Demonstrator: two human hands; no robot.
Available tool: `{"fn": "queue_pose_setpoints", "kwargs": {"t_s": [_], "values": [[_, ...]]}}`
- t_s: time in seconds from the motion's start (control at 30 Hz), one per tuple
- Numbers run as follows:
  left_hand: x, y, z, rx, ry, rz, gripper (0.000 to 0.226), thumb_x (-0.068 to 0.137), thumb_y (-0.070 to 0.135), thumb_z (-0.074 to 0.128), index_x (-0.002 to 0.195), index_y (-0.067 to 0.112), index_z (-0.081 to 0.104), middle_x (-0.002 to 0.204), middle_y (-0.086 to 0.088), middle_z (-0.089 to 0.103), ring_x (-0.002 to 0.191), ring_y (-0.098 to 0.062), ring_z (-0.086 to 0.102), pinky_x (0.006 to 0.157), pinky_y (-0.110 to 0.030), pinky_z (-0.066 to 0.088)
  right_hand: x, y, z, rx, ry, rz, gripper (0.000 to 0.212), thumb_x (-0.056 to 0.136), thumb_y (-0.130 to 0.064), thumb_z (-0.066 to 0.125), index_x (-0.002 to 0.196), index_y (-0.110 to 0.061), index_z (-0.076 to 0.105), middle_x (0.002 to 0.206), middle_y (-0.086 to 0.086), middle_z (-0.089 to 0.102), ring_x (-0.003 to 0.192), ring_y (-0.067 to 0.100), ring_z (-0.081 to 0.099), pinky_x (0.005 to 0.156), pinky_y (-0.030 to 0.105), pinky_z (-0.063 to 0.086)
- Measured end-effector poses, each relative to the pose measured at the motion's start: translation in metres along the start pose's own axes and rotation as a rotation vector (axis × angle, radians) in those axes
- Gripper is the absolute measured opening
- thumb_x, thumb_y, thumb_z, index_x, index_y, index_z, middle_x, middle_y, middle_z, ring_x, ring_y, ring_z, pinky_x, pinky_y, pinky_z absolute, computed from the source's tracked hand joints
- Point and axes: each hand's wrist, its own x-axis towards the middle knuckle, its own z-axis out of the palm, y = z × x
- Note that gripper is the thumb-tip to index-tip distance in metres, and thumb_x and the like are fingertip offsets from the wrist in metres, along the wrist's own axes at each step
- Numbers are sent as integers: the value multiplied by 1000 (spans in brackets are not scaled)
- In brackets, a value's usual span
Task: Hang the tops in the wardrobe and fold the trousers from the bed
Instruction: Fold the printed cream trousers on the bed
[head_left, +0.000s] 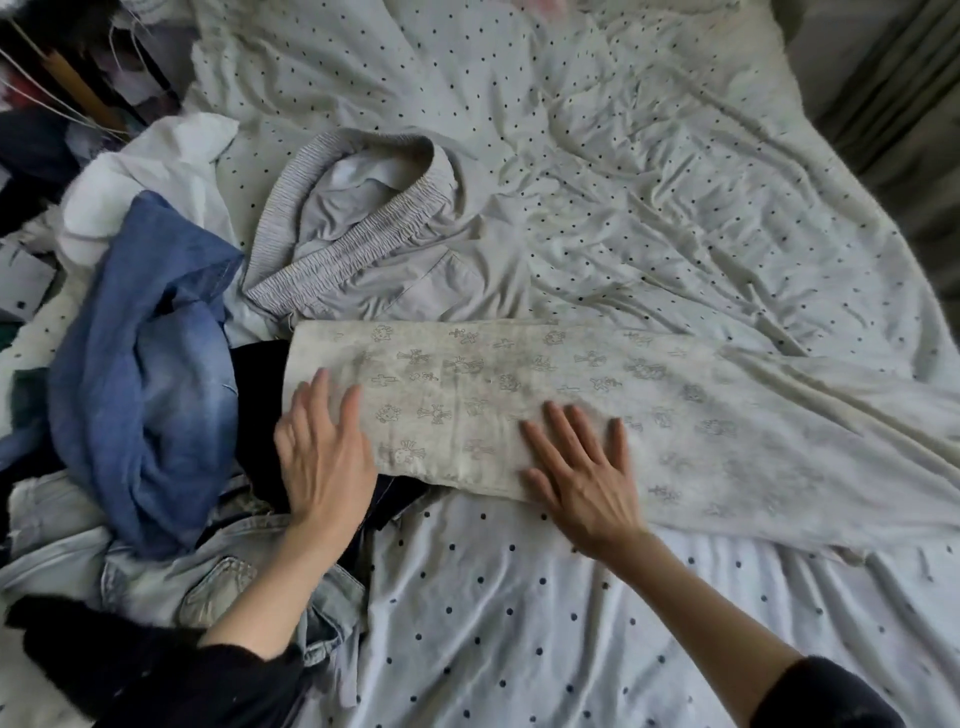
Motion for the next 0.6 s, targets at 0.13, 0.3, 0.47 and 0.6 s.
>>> {"fn": "queue_pose_setpoints", "kwargs": {"t_s": [0.13,0.3,0.47,0.6], "values": [[-12,73,9,-152,-172,89,40,93,15,50,133,4,50,152,-19,23,141,-39,20,111,-53,21,-29,44,2,61,17,106,54,94,-56,4,142,-40,-14,152,-10,-22,142,17,-21,111,48,-22],[-43,185,24,-219,-319,400,47,96,26,49,140,12,42,154,-13,22,141,-34,21,114,-53,16,-78,135,2,111,-15,260,54,99,-49,15,149,-36,0,158,-6,-11,145,16,-13,113,49,-15],[-46,282,47,-106,-405,496,54,99,43,24,150,28,12,159,2,-3,145,-18,-7,113,-50,-9,-118,244,-7,85,46,383,52,100,-45,20,150,-29,16,159,-3,5,146,17,-3,114,51,-6],[-46,366,61,-103,-408,581,53,99,41,29,149,28,18,158,2,2,145,-18,-4,113,-51,-8,-129,337,-15,133,181,469,49,99,-40,29,144,-23,32,155,1,23,145,17,11,115,51,0]]}}
